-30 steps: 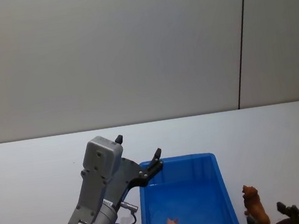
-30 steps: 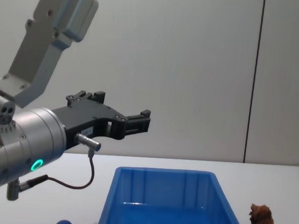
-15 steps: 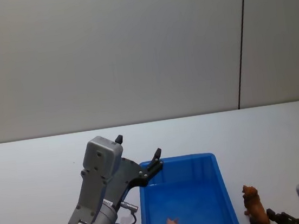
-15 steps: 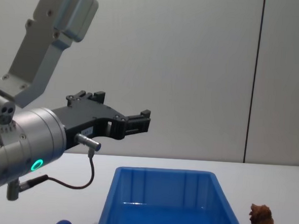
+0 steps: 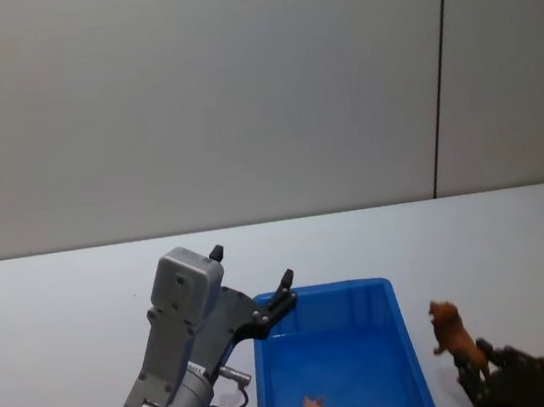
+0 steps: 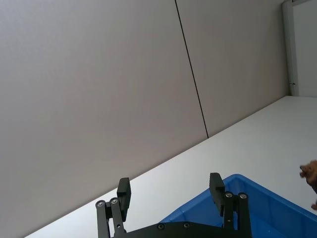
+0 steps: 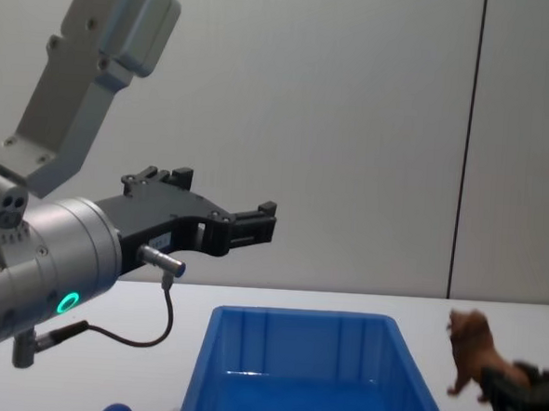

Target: Pick up the two dolls from the table and place them into the box.

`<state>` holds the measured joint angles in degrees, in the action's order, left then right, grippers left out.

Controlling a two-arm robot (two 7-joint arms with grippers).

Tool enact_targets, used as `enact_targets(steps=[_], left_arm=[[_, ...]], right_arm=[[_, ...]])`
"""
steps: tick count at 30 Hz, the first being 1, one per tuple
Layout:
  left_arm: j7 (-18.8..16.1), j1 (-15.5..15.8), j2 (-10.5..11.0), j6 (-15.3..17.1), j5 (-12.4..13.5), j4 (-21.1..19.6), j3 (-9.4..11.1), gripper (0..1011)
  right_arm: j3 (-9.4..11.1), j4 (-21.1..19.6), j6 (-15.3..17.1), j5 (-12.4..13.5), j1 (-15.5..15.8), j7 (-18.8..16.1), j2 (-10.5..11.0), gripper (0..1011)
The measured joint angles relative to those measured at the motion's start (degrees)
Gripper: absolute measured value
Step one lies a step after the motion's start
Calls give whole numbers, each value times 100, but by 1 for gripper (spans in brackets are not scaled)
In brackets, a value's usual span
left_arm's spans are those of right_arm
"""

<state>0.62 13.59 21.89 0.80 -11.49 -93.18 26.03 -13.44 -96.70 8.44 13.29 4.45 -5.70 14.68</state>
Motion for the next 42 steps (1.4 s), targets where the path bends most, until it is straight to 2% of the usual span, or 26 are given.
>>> enact_targets(steps=[7, 14, 25, 33, 35, 37, 38, 42], left_arm=[[0, 0, 0, 0, 0, 0, 0, 1003], [0, 0, 0, 0, 0, 0, 0, 1003], [0, 0, 0, 0, 0, 0, 0, 1003], [0, 0, 0, 0, 0, 0, 0, 1003], [0, 0, 0, 0, 0, 0, 0, 1003], [0, 0, 0, 0, 0, 0, 0, 1003], [0, 0, 0, 0, 0, 0, 0, 1003], [0, 0, 0, 0, 0, 0, 0, 1003]], right_arm=[[26, -200, -108, 19, -124, -147, -20, 280], [-8, -257, -139, 0, -337, -451, -116, 280], [-170, 154, 20, -102, -803, -963, -421, 283], [-270, 597, 153, -146, -1114, -1161, -637, 518], [-279, 671, 166, -150, -1155, -1162, -667, 601], [-285, 721, 166, -151, -1181, -1137, -687, 631], [-285, 731, 165, -151, -1184, -1116, -690, 705], [-276, 742, 133, -144, -1174, -997, -690, 814]])
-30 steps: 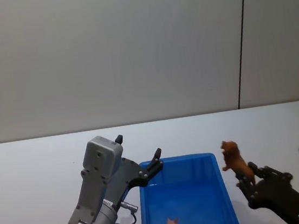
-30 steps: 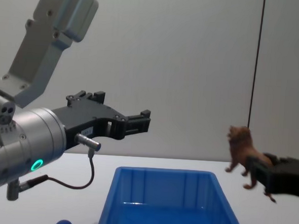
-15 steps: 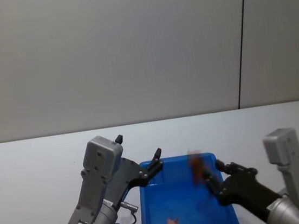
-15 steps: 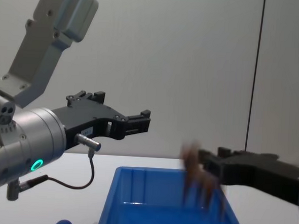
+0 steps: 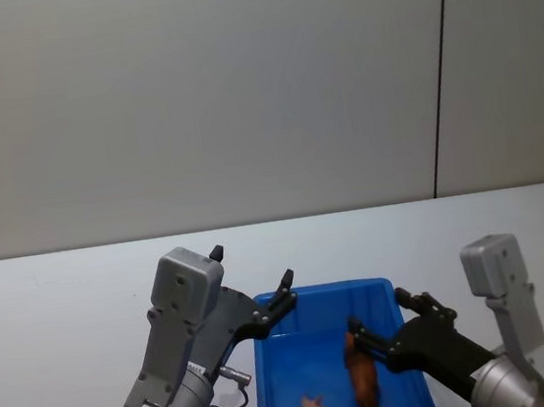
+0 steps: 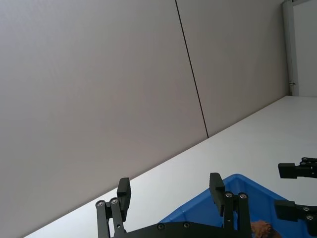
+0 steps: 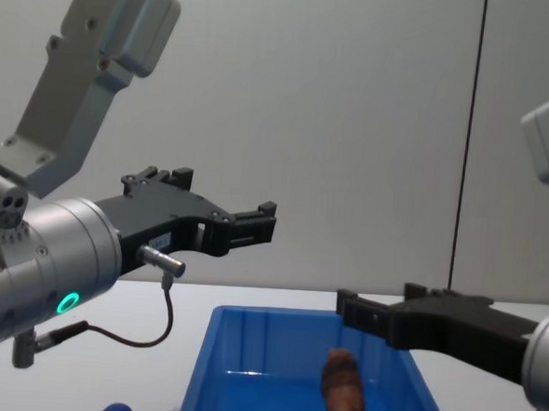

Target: Pick up the two dolls from the table and place them into the box.

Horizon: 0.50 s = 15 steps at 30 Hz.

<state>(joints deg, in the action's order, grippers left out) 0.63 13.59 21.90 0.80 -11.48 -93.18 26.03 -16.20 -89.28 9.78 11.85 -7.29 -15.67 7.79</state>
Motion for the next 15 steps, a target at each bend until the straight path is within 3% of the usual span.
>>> enact_targets(steps=[7, 15], left_arm=[[0, 0, 0, 0, 0, 0, 0, 1003], [0, 0, 0, 0, 0, 0, 0, 1003]], right_arm=[[66, -165, -116, 76, 187, 350, 95, 996], [204, -573, -346, 199, 573, 868, 318, 1001]])
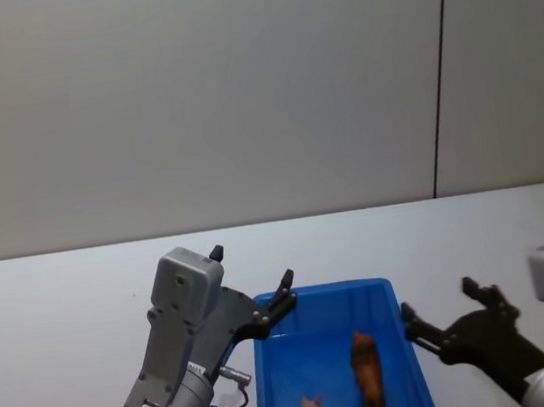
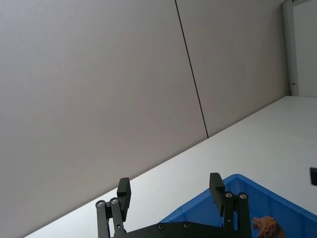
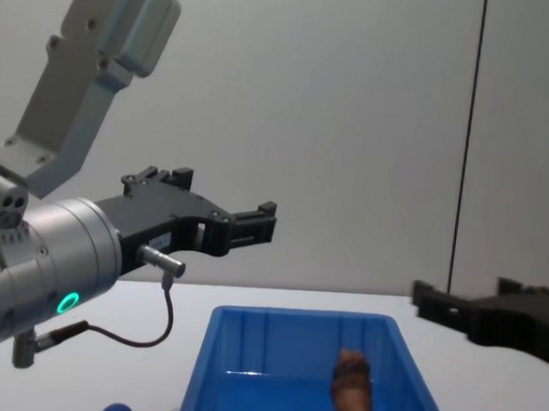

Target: Pick up the two dolls from the table and place them into the box.

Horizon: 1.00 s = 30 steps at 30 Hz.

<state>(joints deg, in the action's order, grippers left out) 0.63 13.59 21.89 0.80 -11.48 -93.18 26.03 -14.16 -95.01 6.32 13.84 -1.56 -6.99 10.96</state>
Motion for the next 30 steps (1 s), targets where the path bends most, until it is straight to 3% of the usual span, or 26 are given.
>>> enact_targets(steps=[13, 25, 30], left_arm=[[0, 0, 0, 0, 0, 0, 0, 1003], [-11, -26, 23, 35, -13, -27, -14, 1003], [-109, -100, 105, 190, -128, -130, -68, 1003]], right_arm=[[134, -405, -215, 128, 378, 435, 225, 1001], [179, -539, -289, 167, 500, 574, 300, 1001], [188, -568, -303, 175, 529, 607, 317, 1001]])
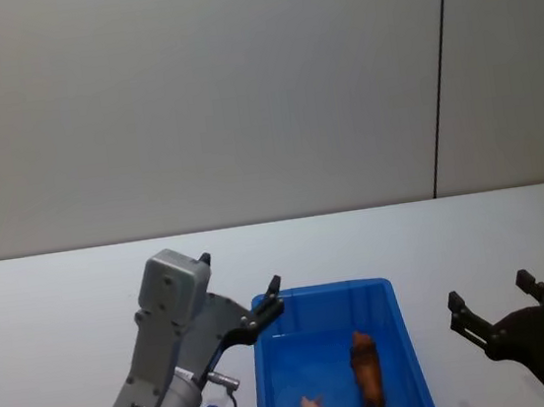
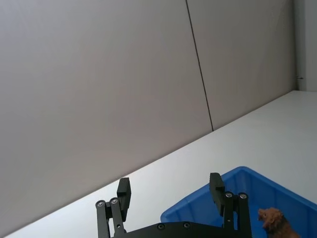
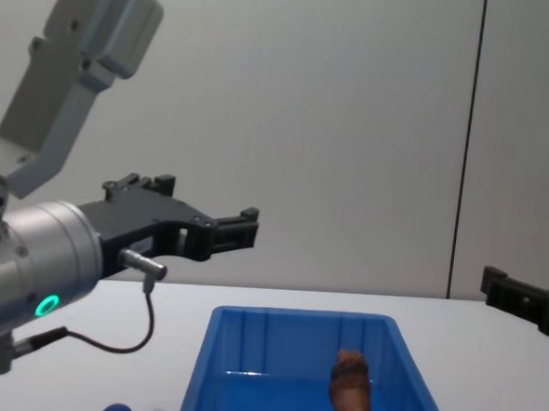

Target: Pick up the two dolls from the table and place them into the box.

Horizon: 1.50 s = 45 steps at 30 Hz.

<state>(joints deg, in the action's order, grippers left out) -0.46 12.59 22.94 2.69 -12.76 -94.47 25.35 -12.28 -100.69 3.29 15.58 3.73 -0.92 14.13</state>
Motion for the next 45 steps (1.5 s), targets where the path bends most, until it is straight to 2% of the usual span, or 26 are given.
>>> enact_targets(steps=[7, 12, 15, 16, 24, 36, 45], left_arm=[[-143, -126, 145, 334, -219, -172, -94, 1003], [-242, -260, 311, 718, -462, -321, -194, 1003], [-249, -280, 338, 763, -489, -332, -206, 1003], [-271, -336, 411, 946, -601, -365, -254, 1003], [-242, -463, 566, 1331, -867, -316, -357, 1003], [8, -511, 648, 1712, -1062, -61, -431, 1003], [187, -500, 644, 1861, -1115, 91, -450, 1003]], right_arm=[[8, -23, -13, 6, 23, 28, 13, 1001], [11, -35, -18, 9, 32, 39, 19, 1001], [13, -38, -20, 10, 36, 43, 20, 1001], [13, -40, -21, 11, 38, 45, 21, 1001], [17, -48, -27, 13, 43, 54, 25, 1001], [17, -56, -28, 13, 49, 60, 30, 1001], [17, -56, -28, 13, 51, 61, 31, 1001]])
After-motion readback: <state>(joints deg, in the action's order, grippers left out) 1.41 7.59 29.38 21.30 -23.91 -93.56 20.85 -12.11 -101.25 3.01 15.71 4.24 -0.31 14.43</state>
